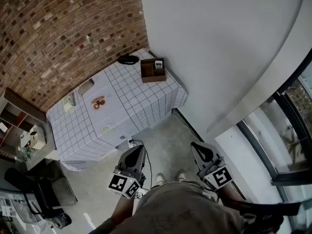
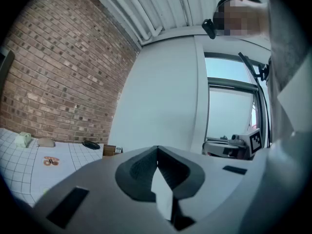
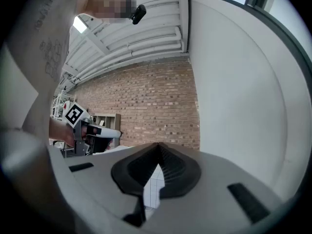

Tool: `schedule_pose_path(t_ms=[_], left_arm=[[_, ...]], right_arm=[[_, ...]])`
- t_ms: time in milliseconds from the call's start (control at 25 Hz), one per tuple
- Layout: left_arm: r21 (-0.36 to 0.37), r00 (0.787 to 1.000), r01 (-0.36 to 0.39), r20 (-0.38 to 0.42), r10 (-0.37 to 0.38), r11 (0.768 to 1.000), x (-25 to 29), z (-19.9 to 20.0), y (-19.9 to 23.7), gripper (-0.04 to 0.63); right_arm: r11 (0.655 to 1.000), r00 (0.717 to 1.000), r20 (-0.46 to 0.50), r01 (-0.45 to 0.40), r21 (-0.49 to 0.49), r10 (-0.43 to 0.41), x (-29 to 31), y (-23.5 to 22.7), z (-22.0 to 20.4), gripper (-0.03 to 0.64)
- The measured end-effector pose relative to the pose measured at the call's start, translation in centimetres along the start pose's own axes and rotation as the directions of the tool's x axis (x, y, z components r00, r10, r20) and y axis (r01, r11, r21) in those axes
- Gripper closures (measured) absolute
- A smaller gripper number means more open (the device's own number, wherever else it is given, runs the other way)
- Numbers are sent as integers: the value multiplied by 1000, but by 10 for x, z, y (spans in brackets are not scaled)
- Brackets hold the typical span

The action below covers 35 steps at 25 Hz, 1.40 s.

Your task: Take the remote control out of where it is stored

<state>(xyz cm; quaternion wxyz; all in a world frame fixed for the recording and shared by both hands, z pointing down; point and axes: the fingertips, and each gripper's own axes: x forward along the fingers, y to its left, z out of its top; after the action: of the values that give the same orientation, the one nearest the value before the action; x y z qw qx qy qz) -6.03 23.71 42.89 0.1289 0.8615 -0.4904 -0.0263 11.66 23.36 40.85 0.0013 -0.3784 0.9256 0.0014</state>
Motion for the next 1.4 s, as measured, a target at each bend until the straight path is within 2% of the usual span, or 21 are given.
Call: schedule_pose_path(t_ms=[160,640,880,1080,1400], left_arm=[[8,998,26,-50,-26,1000,8,-12,-3,591],[5,997,37,-68,-36,999,13,-20,-6,591],[18,995,38,-98,-36,999,15,-26,-7,591],[19,997,31,-72,-30,999,14,-18,-8,591],[75,999,35,-4,-35,997,14,-1,-12,591]], right_arm=[[1000,1000,19,7,-23,-6,2,-6,-2,604],[999,999,7,33,26,-34,-5,-10,-5,604],[999,999,11,41,9,-41,-5,-13,-5,604],[999,999,-13,41,23,-40,-4,-13,-6,604],[999,999,-1,46,15,-46,-4,-21,-5,604]])
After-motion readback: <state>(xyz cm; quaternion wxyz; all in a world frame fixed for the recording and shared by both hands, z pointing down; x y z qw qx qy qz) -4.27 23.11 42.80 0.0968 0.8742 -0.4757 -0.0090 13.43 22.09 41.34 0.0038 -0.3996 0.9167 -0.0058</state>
